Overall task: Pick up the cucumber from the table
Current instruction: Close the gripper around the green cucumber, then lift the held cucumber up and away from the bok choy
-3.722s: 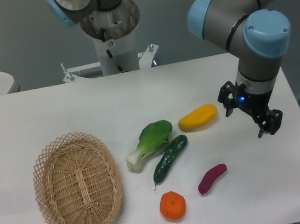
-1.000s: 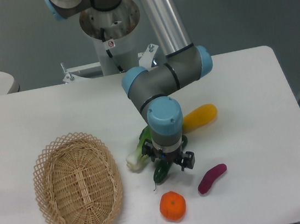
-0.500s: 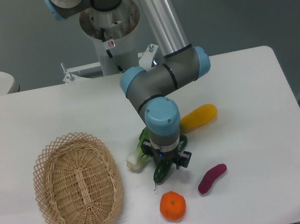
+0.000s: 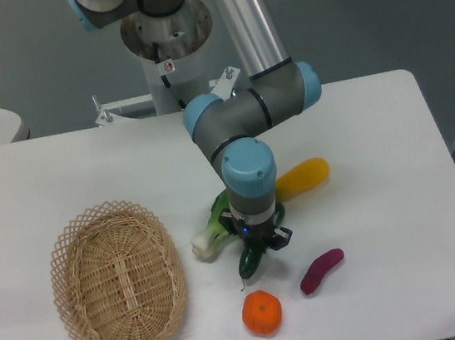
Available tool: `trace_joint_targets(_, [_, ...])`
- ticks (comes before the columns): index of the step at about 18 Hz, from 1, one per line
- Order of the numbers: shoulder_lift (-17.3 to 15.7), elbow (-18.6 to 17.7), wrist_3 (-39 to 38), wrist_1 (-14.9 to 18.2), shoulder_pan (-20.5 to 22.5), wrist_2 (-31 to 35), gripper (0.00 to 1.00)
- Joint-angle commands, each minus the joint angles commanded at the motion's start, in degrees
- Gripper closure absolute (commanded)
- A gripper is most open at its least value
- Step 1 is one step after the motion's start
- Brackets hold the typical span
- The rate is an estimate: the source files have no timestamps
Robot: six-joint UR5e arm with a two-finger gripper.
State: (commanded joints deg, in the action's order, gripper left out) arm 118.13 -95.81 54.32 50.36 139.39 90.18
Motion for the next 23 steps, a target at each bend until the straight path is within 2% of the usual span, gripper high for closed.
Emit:
trace_joint_targets(3, [-2.1,2.99,0.0,0.7,0.53,-0.87,0.83])
trace_joint_targets(4, [-2.9,4.48,0.0,2.27,1.05,-1.57,0.83])
trace_joint_targets(7, [-3.7,10.53,0.35,10.09,4.04,-4.3,0.83])
trace_joint_targets(10, [-4.57,14.68,7.09,15.37,7.2,-4.31,0.83])
trace_joint_targets(15, [-6.15,15.39,20.11,17.32,14.32,-4.48,0.83])
trace_joint_targets(23, [-7.21,15.57,32.52,20.39,20.22,-4.48,0.83])
